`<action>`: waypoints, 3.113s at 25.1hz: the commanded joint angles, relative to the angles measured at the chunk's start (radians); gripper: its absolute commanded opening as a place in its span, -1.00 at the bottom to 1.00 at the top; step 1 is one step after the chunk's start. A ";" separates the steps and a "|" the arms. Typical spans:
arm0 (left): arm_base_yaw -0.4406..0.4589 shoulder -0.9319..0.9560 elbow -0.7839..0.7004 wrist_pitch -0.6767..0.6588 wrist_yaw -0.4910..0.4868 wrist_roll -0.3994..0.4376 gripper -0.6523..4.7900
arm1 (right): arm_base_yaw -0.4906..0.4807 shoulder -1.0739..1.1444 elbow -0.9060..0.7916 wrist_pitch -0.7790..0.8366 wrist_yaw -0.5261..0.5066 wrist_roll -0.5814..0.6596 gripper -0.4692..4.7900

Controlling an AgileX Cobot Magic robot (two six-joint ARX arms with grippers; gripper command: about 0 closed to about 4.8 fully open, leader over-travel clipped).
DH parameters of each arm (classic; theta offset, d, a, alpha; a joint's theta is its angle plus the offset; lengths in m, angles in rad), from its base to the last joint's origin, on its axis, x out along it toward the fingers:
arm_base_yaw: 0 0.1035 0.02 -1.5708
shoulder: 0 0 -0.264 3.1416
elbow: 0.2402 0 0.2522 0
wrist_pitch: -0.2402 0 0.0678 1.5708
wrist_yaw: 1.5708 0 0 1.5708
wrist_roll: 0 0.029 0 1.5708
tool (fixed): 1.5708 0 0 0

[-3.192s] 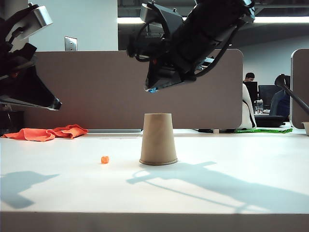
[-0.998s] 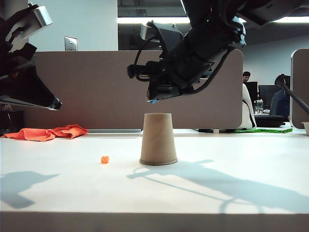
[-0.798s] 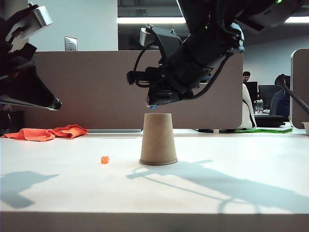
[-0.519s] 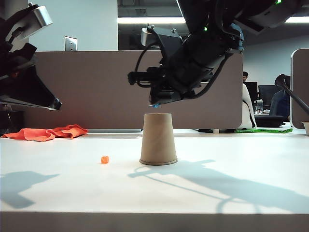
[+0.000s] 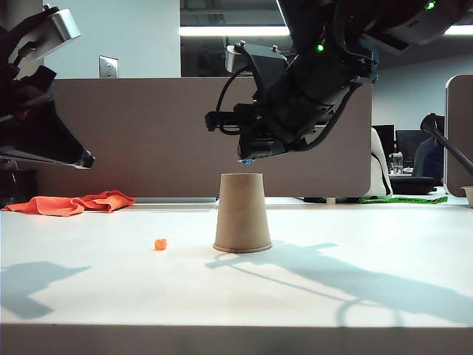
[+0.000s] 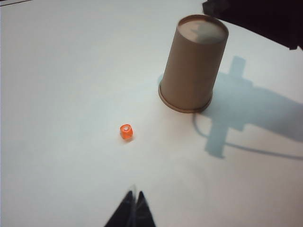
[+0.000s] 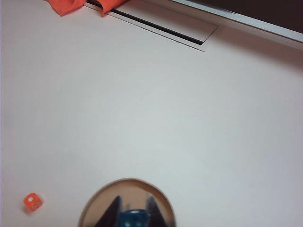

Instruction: Throw the dice onto the paper cup, compare its value with the values of the other dice on the table, place the die with the higher value on the paper cup, and take no action if both dice have the same value.

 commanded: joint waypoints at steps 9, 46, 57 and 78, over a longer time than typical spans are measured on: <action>-0.002 -0.003 0.004 0.013 0.004 0.000 -0.78 | -0.002 0.024 0.003 0.048 -0.002 -0.003 -0.62; -0.002 -0.003 0.004 0.013 0.004 0.000 -0.78 | 0.000 0.031 0.003 0.032 -0.043 0.002 -0.40; -0.002 -0.003 0.004 0.013 0.004 0.000 -0.78 | 0.002 -0.008 0.003 0.106 -0.043 0.002 -0.40; 0.001 -0.008 0.004 0.126 -0.013 -0.003 -0.78 | -0.331 -0.740 -0.258 -0.274 -0.054 -0.099 -0.85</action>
